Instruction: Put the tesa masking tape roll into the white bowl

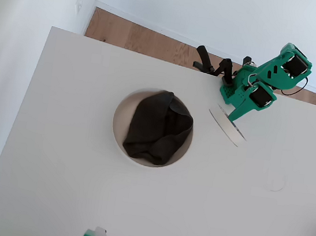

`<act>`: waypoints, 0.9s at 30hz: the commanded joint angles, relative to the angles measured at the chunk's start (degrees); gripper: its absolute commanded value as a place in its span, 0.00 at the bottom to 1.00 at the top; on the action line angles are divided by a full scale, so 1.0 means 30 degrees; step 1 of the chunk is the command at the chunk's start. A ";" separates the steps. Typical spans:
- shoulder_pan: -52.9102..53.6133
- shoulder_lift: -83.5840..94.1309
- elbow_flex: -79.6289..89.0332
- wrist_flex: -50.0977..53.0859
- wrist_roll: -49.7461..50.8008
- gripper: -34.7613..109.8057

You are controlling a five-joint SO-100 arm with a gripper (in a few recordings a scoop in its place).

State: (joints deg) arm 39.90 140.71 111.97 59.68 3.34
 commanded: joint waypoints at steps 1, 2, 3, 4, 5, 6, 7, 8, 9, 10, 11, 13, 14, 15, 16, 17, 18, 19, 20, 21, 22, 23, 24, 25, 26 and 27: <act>0.2900 -0.1963 -0.1494 -0.3281 -0.0146 0.18; 0.3369 -0.2666 -0.1582 -0.3838 -0.0293 0.18; 0.3779 -0.3340 -0.1699 -0.4277 -0.0410 0.18; 0.4102 -0.4043 -0.1758 -0.4688 -0.0557 0.18; 0.4365 -0.4746 -0.1758 -0.5156 -0.0732 0.18; 0.4570 -0.5449 -0.1758 -0.5508 -0.0850 0.18; 0.4746 -0.6182 -0.1758 -0.5889 -0.0967 0.18; 0.4893 -0.6914 -0.1758 -0.6299 -0.1025 0.18; 0.4951 -0.7646 -0.1758 -0.6709 -0.1113 0.18; 0.5010 -0.8320 -0.1758 -0.7061 -0.1201 0.18; 0.5010 -0.8936 -0.1758 -0.7354 -0.1230 0.18; 0.5010 -0.9961 -0.1758 -0.7881 -0.1318 0.18; 0.4980 -1.0342 -0.1758 -0.8115 -0.1318 0.18; 0.4951 -1.0723 -0.1758 -0.8350 -0.1289 0.18; 0.4922 -1.1104 -0.1758 -0.8613 -0.1318 0.18; 0.4863 -1.1455 -0.1758 -0.8760 -0.1406 0.18; 0.4834 -1.1807 -0.1758 -0.8906 -0.1436 0.18; 0.4805 -1.2070 -0.1758 -0.9023 -0.1406 0.18; 0.4805 -1.2275 -0.1758 -0.9141 -0.1406 0.18; 0.4805 -1.2422 -0.1758 -0.9229 -0.1406 0.18; 0.4805 -1.2568 -0.1758 -0.9258 -0.1318 0.20; 0.4834 -1.2627 -0.1758 -0.9258 -0.1318 0.22; 0.4863 -1.2715 -0.1758 -0.9258 -0.1289 0.23; 0.4922 -1.2773 -0.1758 -0.9258 -0.1260 0.24; 0.4951 -1.2832 -0.1758 -0.9258 -0.1230 0.25; 0.4980 -1.2861 -0.1758 -0.9258 -0.1201 0.27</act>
State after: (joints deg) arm 53.44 100.46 111.88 32.34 0.00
